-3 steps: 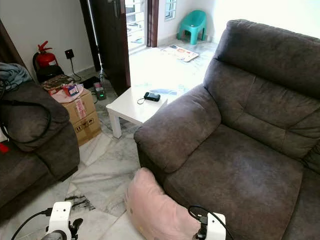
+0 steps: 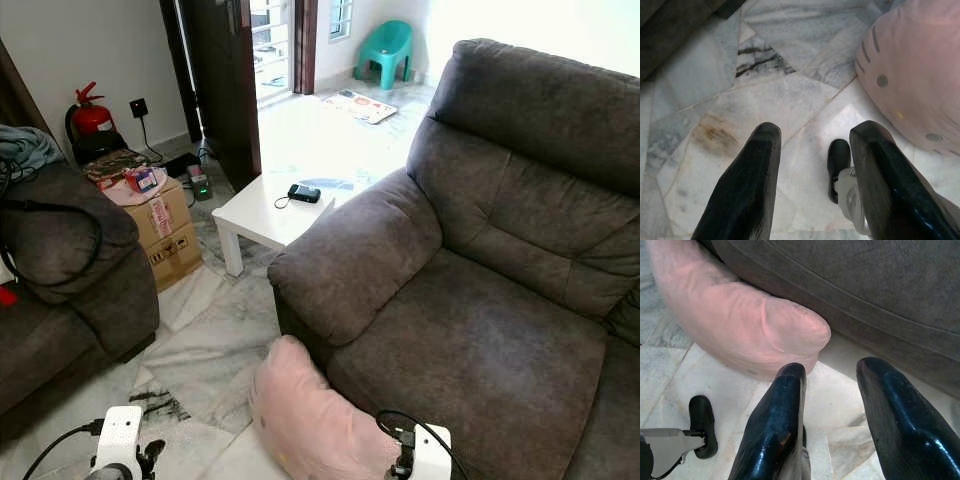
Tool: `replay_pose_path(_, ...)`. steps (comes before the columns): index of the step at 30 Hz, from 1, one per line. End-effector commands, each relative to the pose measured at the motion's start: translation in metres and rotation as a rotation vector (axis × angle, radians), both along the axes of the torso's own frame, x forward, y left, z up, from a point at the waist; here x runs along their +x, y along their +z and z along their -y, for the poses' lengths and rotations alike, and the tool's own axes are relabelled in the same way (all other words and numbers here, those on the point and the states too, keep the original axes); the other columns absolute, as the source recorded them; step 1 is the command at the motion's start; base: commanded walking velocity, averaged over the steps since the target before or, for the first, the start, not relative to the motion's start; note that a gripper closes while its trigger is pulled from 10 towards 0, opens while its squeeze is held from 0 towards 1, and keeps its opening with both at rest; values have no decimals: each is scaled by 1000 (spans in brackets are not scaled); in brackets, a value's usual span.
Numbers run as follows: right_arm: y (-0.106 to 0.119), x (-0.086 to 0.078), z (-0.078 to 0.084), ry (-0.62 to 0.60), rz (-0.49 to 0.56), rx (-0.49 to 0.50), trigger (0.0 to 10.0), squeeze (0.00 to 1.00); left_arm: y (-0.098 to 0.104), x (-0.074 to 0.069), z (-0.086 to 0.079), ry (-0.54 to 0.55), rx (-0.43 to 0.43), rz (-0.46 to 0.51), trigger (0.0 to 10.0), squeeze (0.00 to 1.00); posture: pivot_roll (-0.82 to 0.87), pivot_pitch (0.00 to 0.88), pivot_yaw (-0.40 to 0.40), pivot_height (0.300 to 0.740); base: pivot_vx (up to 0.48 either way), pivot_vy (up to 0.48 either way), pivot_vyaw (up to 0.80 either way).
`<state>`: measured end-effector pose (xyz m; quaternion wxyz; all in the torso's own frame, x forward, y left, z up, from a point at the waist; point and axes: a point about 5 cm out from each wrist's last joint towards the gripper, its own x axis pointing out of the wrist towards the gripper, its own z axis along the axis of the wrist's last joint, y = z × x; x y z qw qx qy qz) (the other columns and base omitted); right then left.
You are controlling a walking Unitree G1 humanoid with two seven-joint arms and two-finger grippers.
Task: Move the pillow to the sofa from floor
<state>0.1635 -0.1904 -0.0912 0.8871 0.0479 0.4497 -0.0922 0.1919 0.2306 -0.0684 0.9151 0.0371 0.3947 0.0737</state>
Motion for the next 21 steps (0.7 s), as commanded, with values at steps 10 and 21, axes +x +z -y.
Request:
replay_pose_path(10, -1, -3, 0, -11, -10, 12, 10000, 0, 1, 0, -2, 2, 2, 9, 10000, 0, 161, 0, -66, 740, 0, 0, 0)
replay_pose_path(21, -1, -2, 1, -15, -6, 13, 10000, 0, 2, 3, -1, -2, 1, 12, 10000, 0, 158, 0, -73, 740, 0, 0, 0)
